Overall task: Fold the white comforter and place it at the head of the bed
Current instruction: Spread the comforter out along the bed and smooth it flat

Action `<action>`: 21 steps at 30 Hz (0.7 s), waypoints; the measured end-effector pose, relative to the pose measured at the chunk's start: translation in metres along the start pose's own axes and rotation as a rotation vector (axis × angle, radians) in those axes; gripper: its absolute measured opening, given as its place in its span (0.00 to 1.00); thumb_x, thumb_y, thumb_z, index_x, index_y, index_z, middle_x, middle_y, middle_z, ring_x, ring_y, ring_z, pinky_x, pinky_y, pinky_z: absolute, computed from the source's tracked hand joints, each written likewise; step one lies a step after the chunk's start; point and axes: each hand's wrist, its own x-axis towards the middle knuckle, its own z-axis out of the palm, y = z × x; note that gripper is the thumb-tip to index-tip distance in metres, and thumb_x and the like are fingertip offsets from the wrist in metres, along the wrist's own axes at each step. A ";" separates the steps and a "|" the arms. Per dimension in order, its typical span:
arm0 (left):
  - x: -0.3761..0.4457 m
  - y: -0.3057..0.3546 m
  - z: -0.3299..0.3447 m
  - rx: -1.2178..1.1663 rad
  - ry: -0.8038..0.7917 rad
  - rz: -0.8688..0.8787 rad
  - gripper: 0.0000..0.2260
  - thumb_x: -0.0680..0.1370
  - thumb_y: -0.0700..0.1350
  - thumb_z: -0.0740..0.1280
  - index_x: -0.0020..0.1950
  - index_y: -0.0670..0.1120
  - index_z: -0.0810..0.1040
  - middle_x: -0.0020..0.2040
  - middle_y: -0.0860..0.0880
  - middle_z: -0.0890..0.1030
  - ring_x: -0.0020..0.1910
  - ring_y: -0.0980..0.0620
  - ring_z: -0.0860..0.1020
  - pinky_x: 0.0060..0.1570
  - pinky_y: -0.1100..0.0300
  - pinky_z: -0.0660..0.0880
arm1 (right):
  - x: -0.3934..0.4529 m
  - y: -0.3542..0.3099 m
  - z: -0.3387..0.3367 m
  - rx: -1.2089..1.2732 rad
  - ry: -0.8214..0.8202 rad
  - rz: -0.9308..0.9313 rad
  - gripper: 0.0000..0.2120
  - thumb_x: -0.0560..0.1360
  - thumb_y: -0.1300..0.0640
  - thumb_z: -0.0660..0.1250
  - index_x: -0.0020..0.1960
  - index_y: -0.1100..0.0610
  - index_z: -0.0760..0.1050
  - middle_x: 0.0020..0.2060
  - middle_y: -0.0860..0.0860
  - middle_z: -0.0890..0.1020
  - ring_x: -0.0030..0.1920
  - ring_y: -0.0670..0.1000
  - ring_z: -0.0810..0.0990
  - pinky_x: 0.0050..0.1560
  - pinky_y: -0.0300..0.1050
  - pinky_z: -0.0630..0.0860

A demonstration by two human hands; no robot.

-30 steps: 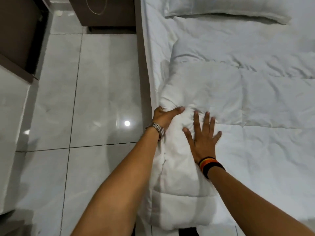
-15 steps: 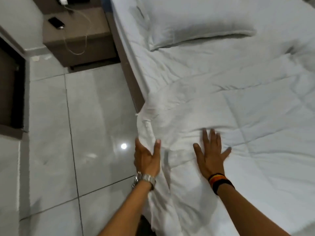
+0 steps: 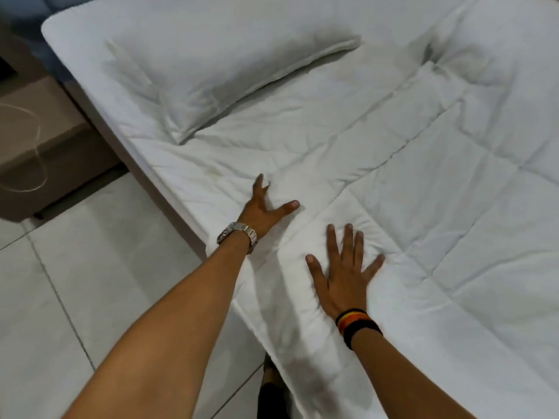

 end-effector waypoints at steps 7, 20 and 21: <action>0.048 0.034 0.024 -0.098 -0.077 -0.055 0.57 0.62 0.61 0.85 0.84 0.59 0.56 0.81 0.53 0.66 0.70 0.57 0.69 0.66 0.61 0.67 | 0.002 0.000 -0.004 0.035 0.010 0.008 0.38 0.81 0.27 0.42 0.86 0.45 0.47 0.85 0.51 0.45 0.84 0.53 0.41 0.76 0.76 0.37; 0.046 0.007 -0.039 0.746 -0.708 0.415 0.77 0.51 0.75 0.81 0.80 0.63 0.26 0.62 0.42 0.80 0.58 0.45 0.81 0.71 0.47 0.74 | -0.005 -0.014 -0.007 0.003 0.059 0.244 0.36 0.82 0.29 0.42 0.86 0.44 0.44 0.85 0.52 0.48 0.85 0.51 0.44 0.79 0.71 0.41; 0.050 0.004 -0.040 0.795 -0.710 0.463 0.77 0.52 0.76 0.80 0.80 0.62 0.25 0.67 0.43 0.77 0.59 0.47 0.79 0.74 0.47 0.70 | -0.004 -0.019 -0.006 -0.002 0.059 0.273 0.36 0.82 0.29 0.42 0.86 0.44 0.43 0.85 0.52 0.48 0.85 0.51 0.43 0.79 0.71 0.39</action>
